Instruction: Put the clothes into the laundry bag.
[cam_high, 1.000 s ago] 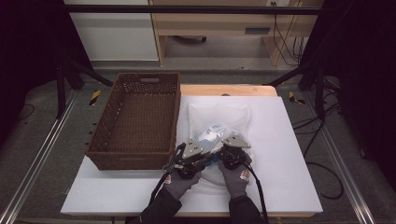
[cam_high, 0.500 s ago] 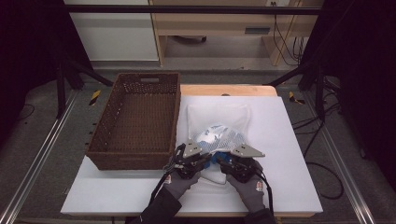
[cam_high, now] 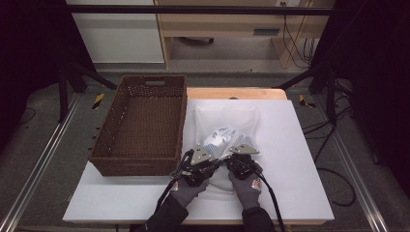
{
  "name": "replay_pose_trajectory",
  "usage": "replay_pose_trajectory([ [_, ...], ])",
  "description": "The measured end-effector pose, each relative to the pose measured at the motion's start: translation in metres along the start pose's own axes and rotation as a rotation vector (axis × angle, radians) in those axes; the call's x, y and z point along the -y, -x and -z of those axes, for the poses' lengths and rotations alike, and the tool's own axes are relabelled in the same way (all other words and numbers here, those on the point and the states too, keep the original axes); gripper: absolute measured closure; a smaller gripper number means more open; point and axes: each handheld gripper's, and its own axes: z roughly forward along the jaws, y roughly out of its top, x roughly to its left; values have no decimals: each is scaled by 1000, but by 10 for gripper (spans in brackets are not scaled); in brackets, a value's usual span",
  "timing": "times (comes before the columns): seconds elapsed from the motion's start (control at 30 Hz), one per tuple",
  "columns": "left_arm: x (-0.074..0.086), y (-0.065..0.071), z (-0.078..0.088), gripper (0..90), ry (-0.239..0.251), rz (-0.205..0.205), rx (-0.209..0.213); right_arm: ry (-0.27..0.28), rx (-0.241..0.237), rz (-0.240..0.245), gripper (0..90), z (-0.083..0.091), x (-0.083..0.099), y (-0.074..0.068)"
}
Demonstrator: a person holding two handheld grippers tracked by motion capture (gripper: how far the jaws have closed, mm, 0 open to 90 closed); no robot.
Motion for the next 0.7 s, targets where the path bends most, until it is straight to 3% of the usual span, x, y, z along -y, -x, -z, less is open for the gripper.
replay_pose_trajectory([
  [0.1, 0, 3, 3, 883, 1, -16, 10, 70, 26, -30, 828, -1, -6, 1],
  [0.13, 1, 3, 2, 883, -4, -16, 11, 79, 56, -31, 826, -3, -6, 3],
  [0.23, 7, 3, -4, 882, -32, -16, 10, 37, 115, -25, 813, -10, -3, 9],
  [0.3, 13, 1, -9, 882, -54, -13, 7, 18, 117, -23, 788, -10, -1, 10],
  [0.4, 17, -1, -11, 880, -70, -9, 2, 14, 77, -10, 700, 0, 0, 12],
  [0.47, 17, -1, -11, 878, -72, -10, 0, 33, 26, -6, 653, 13, 3, 14],
  [0.53, 17, -1, -10, 868, -75, -12, -1, 36, -24, -2, 624, 29, 7, 15],
  [0.7, 14, 0, -5, 801, -85, -29, -9, 55, -99, 31, 608, 71, 19, 22],
])
